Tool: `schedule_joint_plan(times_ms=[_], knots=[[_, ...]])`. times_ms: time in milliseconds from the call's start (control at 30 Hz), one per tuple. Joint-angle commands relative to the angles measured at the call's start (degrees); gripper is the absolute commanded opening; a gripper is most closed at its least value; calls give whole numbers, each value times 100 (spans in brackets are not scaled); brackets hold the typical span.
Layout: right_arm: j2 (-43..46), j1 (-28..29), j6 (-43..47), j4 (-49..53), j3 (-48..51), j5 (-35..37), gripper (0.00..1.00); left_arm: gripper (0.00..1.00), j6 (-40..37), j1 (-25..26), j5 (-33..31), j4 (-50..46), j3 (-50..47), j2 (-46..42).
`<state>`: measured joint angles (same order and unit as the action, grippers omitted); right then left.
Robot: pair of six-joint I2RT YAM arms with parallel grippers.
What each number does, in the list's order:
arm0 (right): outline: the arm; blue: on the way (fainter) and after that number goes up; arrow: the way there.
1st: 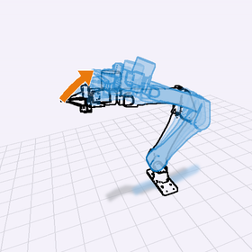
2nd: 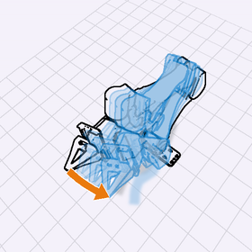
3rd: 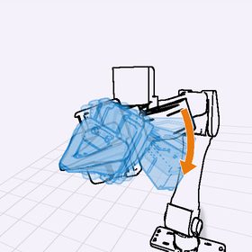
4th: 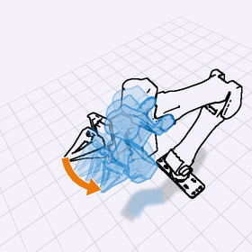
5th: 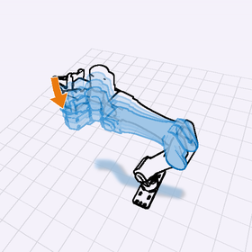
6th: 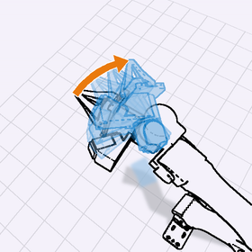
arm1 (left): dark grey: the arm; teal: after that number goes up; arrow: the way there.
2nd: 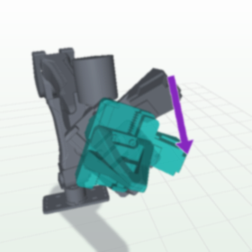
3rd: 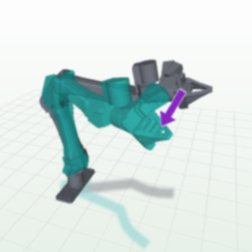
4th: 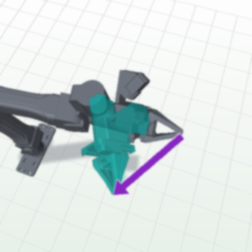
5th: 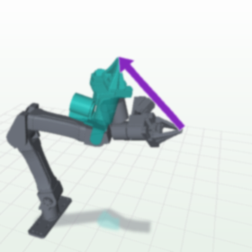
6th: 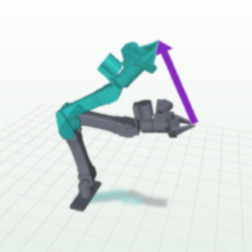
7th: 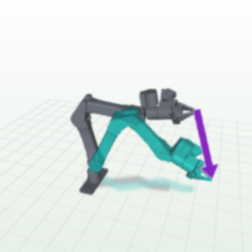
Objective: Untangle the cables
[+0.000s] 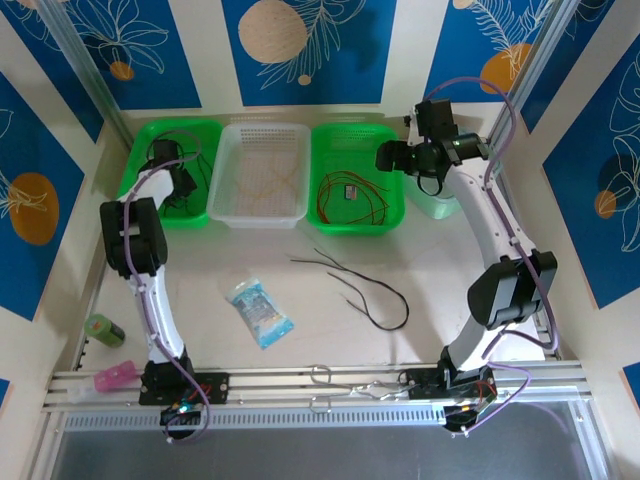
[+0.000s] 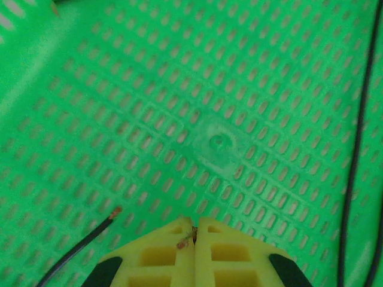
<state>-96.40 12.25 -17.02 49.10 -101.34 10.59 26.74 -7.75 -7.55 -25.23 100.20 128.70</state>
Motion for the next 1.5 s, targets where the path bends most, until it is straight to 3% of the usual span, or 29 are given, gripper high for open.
schedule_joint_plan(times_ms=[0, 33, 167, 200, 267, 433, 633, 1000, 1133, 1267, 1467], knots=[[265, -19, -25, 3, 115, 25, 83, 0, 292, -143, 536, -478, 308, -16], [303, -18, -20, 4, 151, 39, 83, 3, 228, -148, 532, -429, 290, -114], [406, -13, -34, -22, 258, 23, 83, 72, -43, -138, 410, -276, 306, -633], [435, -13, -46, -36, 295, 5, 83, 83, -134, -136, 359, -248, 316, -795], [479, 9, -53, -48, 357, -14, 83, 93, -362, -122, 294, -202, 312, -1098], [697, 160, 15, -63, 571, 54, 83, 96, -880, -1, 44, -223, 95, -1949], [1271, 577, -26, -247, 1462, 125, 82, 95, -883, 337, 227, -121, -1041, -3342], [1869, 2392, -792, -1006, 3544, 471, 79, 94, -427, 1713, 55, 439, -4001, -5909], [1717, 2759, -757, -1582, 4100, 449, 76, 94, -67, 2159, 43, 486, -4580, -6302], [1450, 2937, -435, -2481, 4493, 415, 66, 92, 401, 2534, 26, 631, -5041, -6560], [818, 3032, 64, -3222, 4436, 368, 63, 91, 633, 2923, 162, 677, -5267, -6633]])
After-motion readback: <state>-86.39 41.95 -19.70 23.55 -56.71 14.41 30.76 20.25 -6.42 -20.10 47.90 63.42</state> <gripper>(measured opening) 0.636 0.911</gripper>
